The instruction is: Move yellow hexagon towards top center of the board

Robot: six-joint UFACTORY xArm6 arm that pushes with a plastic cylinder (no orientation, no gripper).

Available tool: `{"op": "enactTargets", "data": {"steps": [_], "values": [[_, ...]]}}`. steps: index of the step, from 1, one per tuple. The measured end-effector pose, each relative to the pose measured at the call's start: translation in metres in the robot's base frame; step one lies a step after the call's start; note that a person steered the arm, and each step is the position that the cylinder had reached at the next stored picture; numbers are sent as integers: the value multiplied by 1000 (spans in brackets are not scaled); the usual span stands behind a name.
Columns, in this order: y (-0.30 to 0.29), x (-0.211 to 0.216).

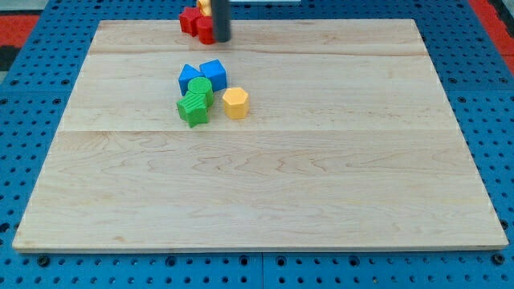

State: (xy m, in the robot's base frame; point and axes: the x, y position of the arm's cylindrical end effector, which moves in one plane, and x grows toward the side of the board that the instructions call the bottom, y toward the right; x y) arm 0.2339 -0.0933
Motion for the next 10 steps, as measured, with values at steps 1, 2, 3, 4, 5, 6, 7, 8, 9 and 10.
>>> {"op": "enactTargets", "data": {"steps": [1, 2, 3, 4, 5, 6, 7, 8, 9, 10], "values": [[-18, -9], [36, 20], [99, 90], [110, 163], [87, 206], [41, 202], [51, 176], [61, 153], [88, 143], [108, 123]]}}
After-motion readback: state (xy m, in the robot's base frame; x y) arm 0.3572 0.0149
